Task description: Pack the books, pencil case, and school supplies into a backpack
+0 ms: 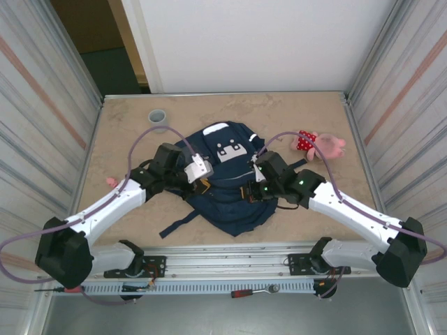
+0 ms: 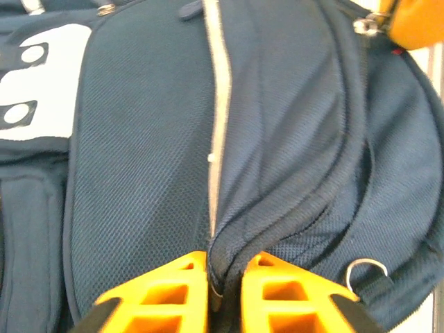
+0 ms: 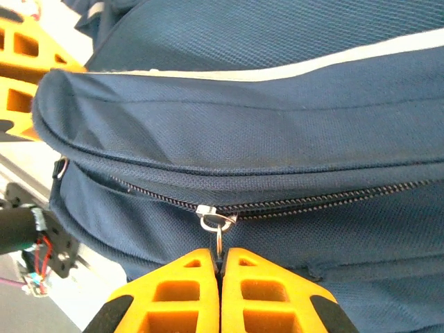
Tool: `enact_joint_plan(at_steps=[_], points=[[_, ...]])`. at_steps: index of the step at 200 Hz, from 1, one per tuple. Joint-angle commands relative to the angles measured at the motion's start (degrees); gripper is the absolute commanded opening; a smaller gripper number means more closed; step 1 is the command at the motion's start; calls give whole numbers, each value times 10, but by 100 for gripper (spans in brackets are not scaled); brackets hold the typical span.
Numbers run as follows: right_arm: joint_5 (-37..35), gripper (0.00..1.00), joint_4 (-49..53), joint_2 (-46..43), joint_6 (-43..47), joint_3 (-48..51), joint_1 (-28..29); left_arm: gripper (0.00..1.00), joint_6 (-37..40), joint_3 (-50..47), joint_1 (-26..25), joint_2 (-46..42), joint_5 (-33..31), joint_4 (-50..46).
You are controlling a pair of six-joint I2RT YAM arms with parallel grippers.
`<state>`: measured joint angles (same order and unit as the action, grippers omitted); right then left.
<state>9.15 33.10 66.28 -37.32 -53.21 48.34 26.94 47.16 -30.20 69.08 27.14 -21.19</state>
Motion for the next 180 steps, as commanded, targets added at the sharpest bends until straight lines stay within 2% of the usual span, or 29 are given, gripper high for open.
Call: enact_joint_plan(at_steps=[1, 13, 34, 45, 63, 90, 117, 136, 152, 180], points=[[3, 0, -10, 13, -47, 7, 38, 26, -39, -8, 52, -29, -116, -21], [5, 0, -41, 29, -58, 3, 54, 36, -27, -12, 54, -48, -104, -32], [20, 0, -84, 59, -63, -7, 70, 59, 31, -14, 51, -89, -21, -68], [27, 0, -90, 72, -59, -12, 72, 67, 55, -19, 42, -110, 9, -75], [35, 0, -83, 84, -50, -21, 73, 73, 89, -29, 6, -134, 18, -71], [39, 0, -82, 80, -40, -24, 73, 74, 126, -26, -63, -120, -22, -58], [40, 0, -81, 78, -35, -24, 73, 72, 140, -6, -99, -62, -68, -35], [44, 0, -81, 78, -32, -25, 72, 64, 138, 5, -104, -20, -87, -12], [48, 0, -85, 75, -29, -22, 72, 53, 139, 9, -104, 7, -81, 5], [58, 0, -79, 68, -22, -12, 60, 25, 142, 16, -102, 27, -80, -1]])
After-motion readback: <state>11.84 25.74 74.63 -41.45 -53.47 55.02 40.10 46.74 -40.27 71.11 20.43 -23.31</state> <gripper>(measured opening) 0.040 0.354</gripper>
